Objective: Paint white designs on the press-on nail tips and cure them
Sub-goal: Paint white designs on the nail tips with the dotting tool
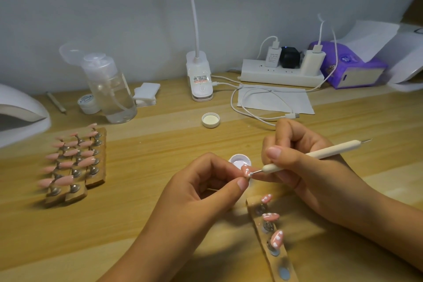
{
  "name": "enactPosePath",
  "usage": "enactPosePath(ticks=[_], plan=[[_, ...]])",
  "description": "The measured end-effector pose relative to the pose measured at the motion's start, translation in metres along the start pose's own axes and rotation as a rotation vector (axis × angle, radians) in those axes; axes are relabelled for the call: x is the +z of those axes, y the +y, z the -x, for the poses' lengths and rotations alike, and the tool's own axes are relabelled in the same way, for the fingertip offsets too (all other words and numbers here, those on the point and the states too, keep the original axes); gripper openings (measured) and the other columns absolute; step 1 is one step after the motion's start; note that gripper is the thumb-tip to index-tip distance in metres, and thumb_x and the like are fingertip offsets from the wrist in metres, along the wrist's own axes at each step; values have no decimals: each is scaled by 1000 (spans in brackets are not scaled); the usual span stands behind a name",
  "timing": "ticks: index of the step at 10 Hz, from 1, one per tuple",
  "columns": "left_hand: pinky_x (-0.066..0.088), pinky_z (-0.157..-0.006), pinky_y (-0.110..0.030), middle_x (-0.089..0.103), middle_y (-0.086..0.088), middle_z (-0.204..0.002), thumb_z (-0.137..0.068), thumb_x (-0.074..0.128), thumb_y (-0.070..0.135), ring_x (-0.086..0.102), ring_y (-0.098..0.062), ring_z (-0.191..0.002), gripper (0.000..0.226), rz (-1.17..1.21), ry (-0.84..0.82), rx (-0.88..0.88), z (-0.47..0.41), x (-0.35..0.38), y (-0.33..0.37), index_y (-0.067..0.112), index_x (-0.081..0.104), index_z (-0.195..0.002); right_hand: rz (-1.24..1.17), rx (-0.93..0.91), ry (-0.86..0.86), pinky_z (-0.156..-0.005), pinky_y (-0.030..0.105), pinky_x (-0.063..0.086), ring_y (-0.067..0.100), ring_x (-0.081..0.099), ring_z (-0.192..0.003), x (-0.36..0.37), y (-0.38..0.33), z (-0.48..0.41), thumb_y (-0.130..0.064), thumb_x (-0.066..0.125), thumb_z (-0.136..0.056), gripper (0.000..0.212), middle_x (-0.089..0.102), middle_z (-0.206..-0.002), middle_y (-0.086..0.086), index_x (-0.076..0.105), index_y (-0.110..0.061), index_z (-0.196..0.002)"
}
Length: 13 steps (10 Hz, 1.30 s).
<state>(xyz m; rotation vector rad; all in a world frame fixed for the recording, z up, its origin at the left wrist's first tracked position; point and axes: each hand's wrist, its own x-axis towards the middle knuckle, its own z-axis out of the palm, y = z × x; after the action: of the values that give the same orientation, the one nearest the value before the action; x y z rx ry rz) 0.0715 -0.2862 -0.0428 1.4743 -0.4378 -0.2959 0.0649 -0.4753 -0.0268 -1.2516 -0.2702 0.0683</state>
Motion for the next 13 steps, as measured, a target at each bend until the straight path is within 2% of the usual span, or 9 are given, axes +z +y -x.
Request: enactPosePath(ticks=[2, 3, 7, 9, 12, 13], plan=[[45, -62, -15, 65, 7, -70, -68, 72, 38, 55, -6, -65, 17, 1, -2, 0, 0, 0, 0, 24, 70, -77, 1, -1, -4, -63, 24, 54, 7, 47, -52, 0, 0, 1, -16, 68, -73, 19, 46, -58, 3, 52, -17, -63], [45, -62, -15, 65, 8, -70, -67, 72, 38, 55, -6, -65, 17, 0, -2, 1, 1, 0, 0, 24, 70, -77, 11, 5, -4, -66, 28, 55, 6, 45, -52, -1, 0, 1, -17, 68, -74, 19, 47, -59, 1, 52, -18, -63], [45, -62, -17, 65, 6, -70, -67, 72, 38, 55, -7, -65, 18, -1, 3, -7, 1, 1, 1, 23, 70, -77, 4, -2, -20, -62, 22, 53, 6, 48, -52, -1, 0, 1, -15, 67, -75, 19, 47, -58, 2, 52, -18, -64], [45, -63, -16, 65, 7, -70, -68, 72, 38, 55, -7, -65, 17, -4, -1, 1, 1, 1, 1, 24, 70, -77, 3, 9, -19, -65, 25, 54, 5, 49, -51, -2, 0, 0, -15, 67, -75, 19, 47, -57, 0, 53, -19, -63], [45, -63, -15, 66, 8, -70, -67, 72, 37, 56, -6, -65, 17, 8, 2, 0, 1, 1, 1, 23, 70, -77, 9, 2, -27, -59, 18, 49, 6, 48, -53, -2, 0, 1, -16, 67, -75, 19, 47, -57, 1, 52, -19, -64], [46, -63, -16, 66, 8, -71, -67, 72, 38, 56, -6, -65, 18, 7, 7, 0, 1, 1, 1, 23, 70, -77, -20, 16, -16, -62, 22, 53, 6, 48, -51, -2, 0, 0, -16, 67, -74, 18, 48, -57, 0, 53, -19, -63]])
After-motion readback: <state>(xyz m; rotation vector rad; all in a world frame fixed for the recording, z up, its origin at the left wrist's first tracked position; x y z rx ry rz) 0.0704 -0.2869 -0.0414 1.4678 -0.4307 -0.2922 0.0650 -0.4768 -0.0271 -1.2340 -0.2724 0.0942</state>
